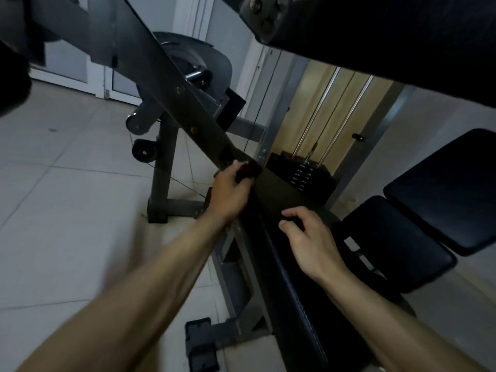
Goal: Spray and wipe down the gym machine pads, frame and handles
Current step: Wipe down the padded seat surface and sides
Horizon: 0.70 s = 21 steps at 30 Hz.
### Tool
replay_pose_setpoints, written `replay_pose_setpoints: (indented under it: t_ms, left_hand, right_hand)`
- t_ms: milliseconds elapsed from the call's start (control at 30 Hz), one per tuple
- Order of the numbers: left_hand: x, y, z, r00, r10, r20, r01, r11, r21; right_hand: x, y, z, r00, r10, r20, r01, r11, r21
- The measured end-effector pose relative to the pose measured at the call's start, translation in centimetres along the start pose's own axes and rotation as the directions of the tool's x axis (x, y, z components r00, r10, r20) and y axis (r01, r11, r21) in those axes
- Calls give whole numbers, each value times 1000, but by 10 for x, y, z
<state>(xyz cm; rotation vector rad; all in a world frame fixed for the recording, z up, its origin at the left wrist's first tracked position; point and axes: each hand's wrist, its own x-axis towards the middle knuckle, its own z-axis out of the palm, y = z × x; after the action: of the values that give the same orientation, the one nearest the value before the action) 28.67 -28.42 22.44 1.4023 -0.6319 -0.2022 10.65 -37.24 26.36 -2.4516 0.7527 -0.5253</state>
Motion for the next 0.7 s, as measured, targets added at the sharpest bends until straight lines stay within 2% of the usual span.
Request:
replay_pose_setpoints:
  t_ms: [133,200,267,333,400,467,533,600,700]
  left_hand:
    - [-126,16,22,982,188,32,-185,979,-84]
    - [-151,16,25,973,232,5,-230,965,-126]
    - [-126,15,20,980,197,18,-194,976,-96]
    - [-81,18,12,997,73,-3,-74,997,-21]
    - [-42,26,7,998,-62,-24,63,998,18]
    - [-30,33,10,997,-76,-27,77,996,41]
    - [-37,31,14,998,-53,-44,55,997,51]
    - [-63,29,12,998,-39,-43,42,997,71]
    - [-132,35,23,998,61,16,-62,995,72]
  right_hand:
    - [1,2,-1,997,-20,-70,15,997,-77]
    - [0,5,-1,994,-30,-102,19,994,-108]
    - [0,5,-2,997,-11,-79,0,992,-126]
    - [-1,1,-9,999,44,-29,-47,993,-107]
    - [-17,3,-25,992,99,77,-104,992,75]
    - [-56,13,-40,976,28,216,-65,984,166]
    - [-95,21,-45,956,-58,288,15,989,149]
    - [-112,29,-39,976,-85,198,41,975,217]
    - [-105,25,-30,1000,15,-10,-12,962,274]
